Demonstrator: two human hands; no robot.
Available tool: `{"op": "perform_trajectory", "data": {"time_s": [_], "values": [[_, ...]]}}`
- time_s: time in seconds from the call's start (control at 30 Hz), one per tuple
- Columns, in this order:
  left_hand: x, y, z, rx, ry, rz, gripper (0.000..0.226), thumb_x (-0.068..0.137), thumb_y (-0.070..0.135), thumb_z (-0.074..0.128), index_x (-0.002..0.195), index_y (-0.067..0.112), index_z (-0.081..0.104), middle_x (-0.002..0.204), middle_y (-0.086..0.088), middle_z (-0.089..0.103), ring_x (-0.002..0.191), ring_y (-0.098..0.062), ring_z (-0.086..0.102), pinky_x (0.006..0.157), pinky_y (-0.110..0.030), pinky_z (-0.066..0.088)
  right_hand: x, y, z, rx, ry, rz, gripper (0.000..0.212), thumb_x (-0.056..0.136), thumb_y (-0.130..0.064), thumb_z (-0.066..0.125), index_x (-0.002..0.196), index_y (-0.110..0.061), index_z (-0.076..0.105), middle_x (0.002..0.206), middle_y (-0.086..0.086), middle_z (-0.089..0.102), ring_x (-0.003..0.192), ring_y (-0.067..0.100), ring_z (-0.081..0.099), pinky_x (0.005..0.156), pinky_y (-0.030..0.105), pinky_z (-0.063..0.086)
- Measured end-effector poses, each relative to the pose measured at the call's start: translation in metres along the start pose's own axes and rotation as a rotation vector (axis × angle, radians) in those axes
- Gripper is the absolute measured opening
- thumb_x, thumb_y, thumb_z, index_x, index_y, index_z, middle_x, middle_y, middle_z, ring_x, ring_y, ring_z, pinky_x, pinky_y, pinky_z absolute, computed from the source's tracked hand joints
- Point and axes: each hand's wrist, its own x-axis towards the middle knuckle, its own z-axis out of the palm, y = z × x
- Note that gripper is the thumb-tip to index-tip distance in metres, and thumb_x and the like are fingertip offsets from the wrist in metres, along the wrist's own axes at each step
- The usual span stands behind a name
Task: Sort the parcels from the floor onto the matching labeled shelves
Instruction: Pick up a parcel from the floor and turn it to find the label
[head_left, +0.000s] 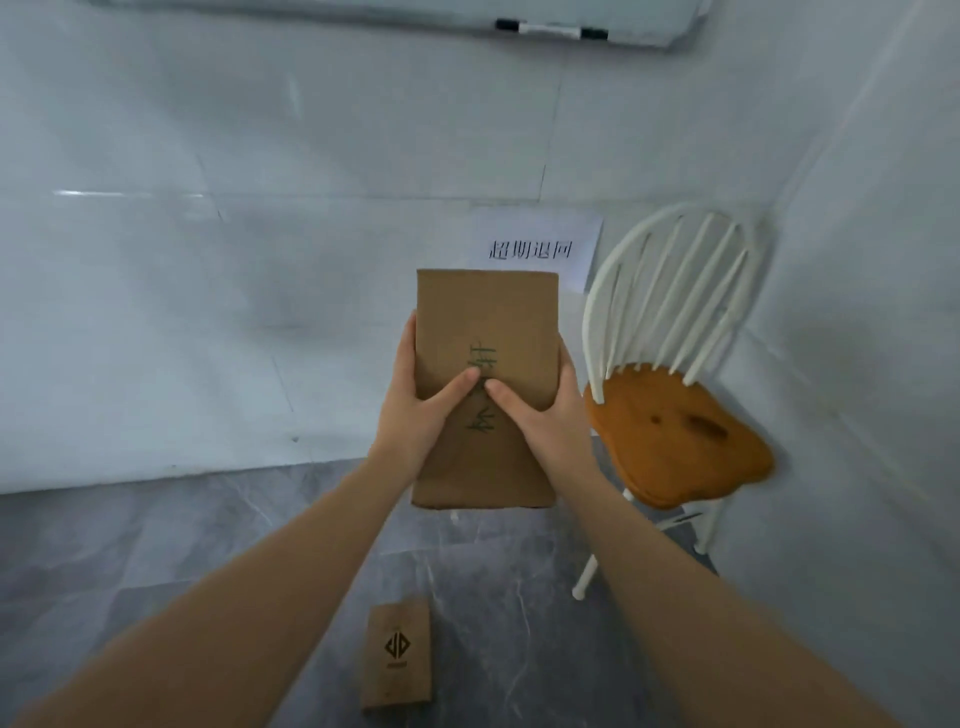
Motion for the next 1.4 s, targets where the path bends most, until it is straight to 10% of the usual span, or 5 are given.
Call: {"op": "perform_trajectory", "data": {"time_s": [0.37,1.03,1.4], "values": [[-0.062,0.212,-0.025,0.004,0.065,0.239,0.079,0.073,0.031,0.074,0.140,0.029,0.032,0.122,0.007,0.057,0.109,-0.013,0.058,0.090,-0.031,0.050,-0.053,-0.209,-0.058,0.074,0.019,-0.355,0.088,0.078,-0.038,0.073,0.148,-0.029,0.022,0.143,-0.005,0.046,0.124,0.015,0.050,0.103,0.031,0.043],[-0.260,0.385,-0.037,-0.056,0.165,0.431,0.074,0.071,0.028,0.075,0.135,0.030,0.038,0.101,0.019,0.056,0.087,0.004,0.056,0.058,-0.009,0.047,-0.225,-0.367,-0.146,0.240,-0.026,-0.678,0.087,0.078,-0.034,0.075,0.149,-0.030,0.025,0.139,-0.009,0.050,0.116,0.006,0.052,0.097,0.021,0.042],[-0.293,0.416,-0.071,-0.054,0.179,0.505,0.081,0.066,0.029,0.080,0.136,0.028,0.038,0.112,0.008,0.055,0.098,-0.013,0.057,0.077,-0.025,0.048,-0.268,-0.405,-0.132,0.226,0.029,-0.737,0.088,0.078,-0.038,0.074,0.149,-0.035,0.022,0.141,-0.009,0.049,0.123,0.011,0.052,0.106,0.036,0.043]]}}
